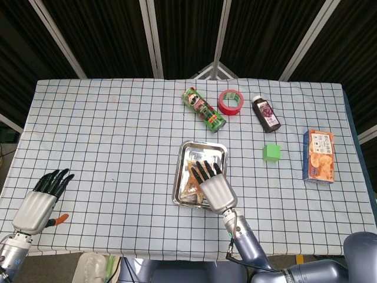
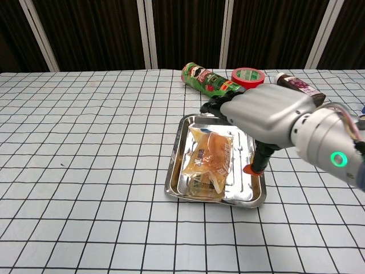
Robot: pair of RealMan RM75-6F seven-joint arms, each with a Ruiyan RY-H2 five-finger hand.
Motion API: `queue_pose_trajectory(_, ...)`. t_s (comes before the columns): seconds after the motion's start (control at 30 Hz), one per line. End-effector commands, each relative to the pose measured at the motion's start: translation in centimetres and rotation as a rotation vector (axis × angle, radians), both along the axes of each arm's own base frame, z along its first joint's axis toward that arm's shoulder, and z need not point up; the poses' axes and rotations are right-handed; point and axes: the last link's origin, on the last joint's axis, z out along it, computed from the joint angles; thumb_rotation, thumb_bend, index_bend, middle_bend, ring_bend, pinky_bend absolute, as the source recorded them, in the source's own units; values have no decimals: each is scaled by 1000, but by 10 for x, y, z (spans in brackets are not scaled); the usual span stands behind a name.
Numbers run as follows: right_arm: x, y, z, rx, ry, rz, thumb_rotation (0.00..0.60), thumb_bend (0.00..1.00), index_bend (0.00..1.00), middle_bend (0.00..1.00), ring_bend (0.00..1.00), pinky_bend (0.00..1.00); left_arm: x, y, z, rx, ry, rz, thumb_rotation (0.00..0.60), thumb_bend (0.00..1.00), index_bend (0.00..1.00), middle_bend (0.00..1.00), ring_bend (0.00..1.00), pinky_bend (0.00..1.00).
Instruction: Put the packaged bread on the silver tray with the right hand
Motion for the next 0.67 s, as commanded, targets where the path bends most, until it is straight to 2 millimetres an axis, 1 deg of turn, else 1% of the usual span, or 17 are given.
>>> queue_pose_trajectory(0.03, -11, 12, 16, -35, 16, -2, 600, 259, 0, 0, 0, 138, 0, 0, 2, 7, -4, 1, 600, 81, 0, 0, 0, 92)
queue_pose_trajectory(0.1, -24, 20, 31, -76, 13, -8, 600, 258, 0, 0, 0, 112, -1, 0, 3, 9, -7, 2, 600, 81, 0, 0, 0, 92)
queue_pose_trajectory(0.17, -52, 35, 53, -148, 2, -19, 600, 258, 0, 0, 0, 70, -1, -1, 4, 11, -10, 0, 600, 81, 0, 0, 0, 92)
queue_pose_trajectory(0.2, -72, 42, 66, -191, -11, -40, 600, 258, 0, 0, 0, 41, -1, -1, 5, 12, -12, -2, 600, 81, 0, 0, 0, 92)
queue_pose_trajectory(0.23, -84, 47, 72, -213, -23, -47, 600, 258, 0, 0, 0, 18, -1, -2, 6, 13, -13, -4, 600, 81, 0, 0, 0, 92)
queue_pose_trajectory(0.33, -157, 68, 104, -344, -69, -123, 600, 259, 0, 0, 0, 0, 1, -4, 6, 17, -14, -16, 600, 81, 0, 0, 0, 92)
queue_pose_trajectory(0.43, -211, 81, 126, -491, -38, -177, 600, 258, 0, 0, 0, 0, 5, -5, 3, 13, -18, -27, 600, 81, 0, 0, 0, 92)
queue_pose_trajectory(0.47, -222, 83, 132, -501, -29, -191, 600, 258, 0, 0, 0, 0, 8, -5, 1, 10, -21, -34, 600, 81, 0, 0, 0, 92)
queue_pose_trajectory(0.5, -226, 85, 138, -513, -54, -188, 600, 258, 0, 0, 0, 0, 10, -6, -1, 7, -22, -41, 600, 81, 0, 0, 0, 92)
queue_pose_trajectory(0.67, -229, 91, 150, -510, -161, -191, 600, 259, 0, 0, 0, 0, 12, -8, -8, -11, 2, -54, 600, 81, 0, 0, 0, 92)
